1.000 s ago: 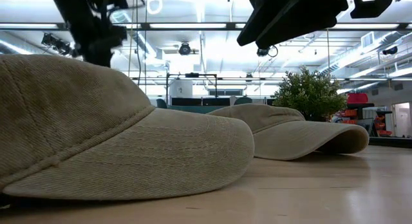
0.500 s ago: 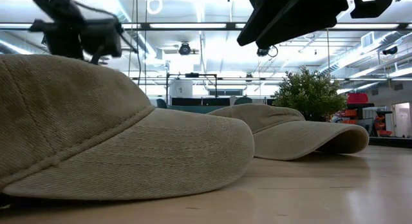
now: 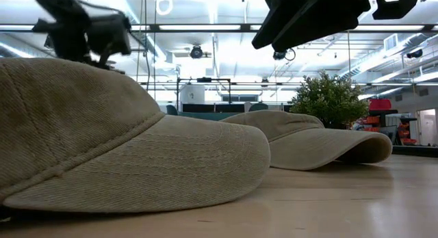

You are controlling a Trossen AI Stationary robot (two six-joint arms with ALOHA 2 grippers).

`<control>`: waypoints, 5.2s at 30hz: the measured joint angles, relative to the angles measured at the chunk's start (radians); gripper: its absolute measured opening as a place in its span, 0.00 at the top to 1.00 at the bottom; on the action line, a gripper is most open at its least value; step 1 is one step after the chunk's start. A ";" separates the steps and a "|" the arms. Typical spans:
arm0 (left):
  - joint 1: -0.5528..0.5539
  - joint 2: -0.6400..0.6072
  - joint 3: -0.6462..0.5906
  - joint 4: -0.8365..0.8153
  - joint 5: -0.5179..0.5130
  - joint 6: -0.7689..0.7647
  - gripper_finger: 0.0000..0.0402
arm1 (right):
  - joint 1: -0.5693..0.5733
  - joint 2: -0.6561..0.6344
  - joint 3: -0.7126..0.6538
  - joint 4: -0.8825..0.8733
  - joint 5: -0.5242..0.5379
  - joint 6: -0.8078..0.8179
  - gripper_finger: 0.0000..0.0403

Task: Pick & Place hat
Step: Put the dark blue cap into the pink bin, then put the top right brown cap into the blue bin, then put the right brown cap into the blue bin

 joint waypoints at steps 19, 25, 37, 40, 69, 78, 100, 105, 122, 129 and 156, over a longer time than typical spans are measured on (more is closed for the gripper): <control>-0.315 -0.006 0.386 -0.062 -0.032 0.172 0.96 | 0.000 0.000 0.000 -0.002 -0.001 0.169 0.50; -0.422 0.013 0.389 0.045 -0.036 0.217 0.84 | -0.003 0.000 0.000 -0.026 -0.054 0.276 0.50; -0.483 0.135 0.388 0.253 -0.075 0.236 0.63 | -0.125 0.038 -0.001 -0.100 -0.019 0.413 0.50; -0.477 0.154 0.388 0.265 -0.104 0.237 0.63 | -0.174 0.073 -0.001 -0.130 -0.060 0.435 0.50; -0.470 0.175 0.388 0.270 -0.119 0.235 0.66 | -0.252 0.137 0.000 -0.177 -0.145 0.413 0.96; -0.477 0.175 0.388 0.273 -0.119 0.235 0.66 | -0.251 -0.043 0.000 -0.167 -0.067 0.333 0.98; -0.547 0.174 0.388 0.324 -0.118 0.232 0.66 | -0.546 -0.151 0.001 0.361 -0.012 -0.662 0.98; -0.553 0.174 0.388 0.326 -0.118 0.207 0.66 | -0.678 -0.064 0.001 0.430 -0.120 -0.667 0.98; -0.552 0.174 0.388 0.318 -0.115 0.201 0.66 | -0.794 0.128 0.001 0.414 -0.138 -0.731 0.98; -0.552 0.174 0.388 0.318 -0.041 0.205 0.66 | -0.820 0.136 0.002 0.279 -0.138 -0.635 0.97; -0.490 0.174 0.388 0.310 0.145 0.534 0.66 | -0.721 0.106 0.002 0.100 -0.124 -0.474 0.52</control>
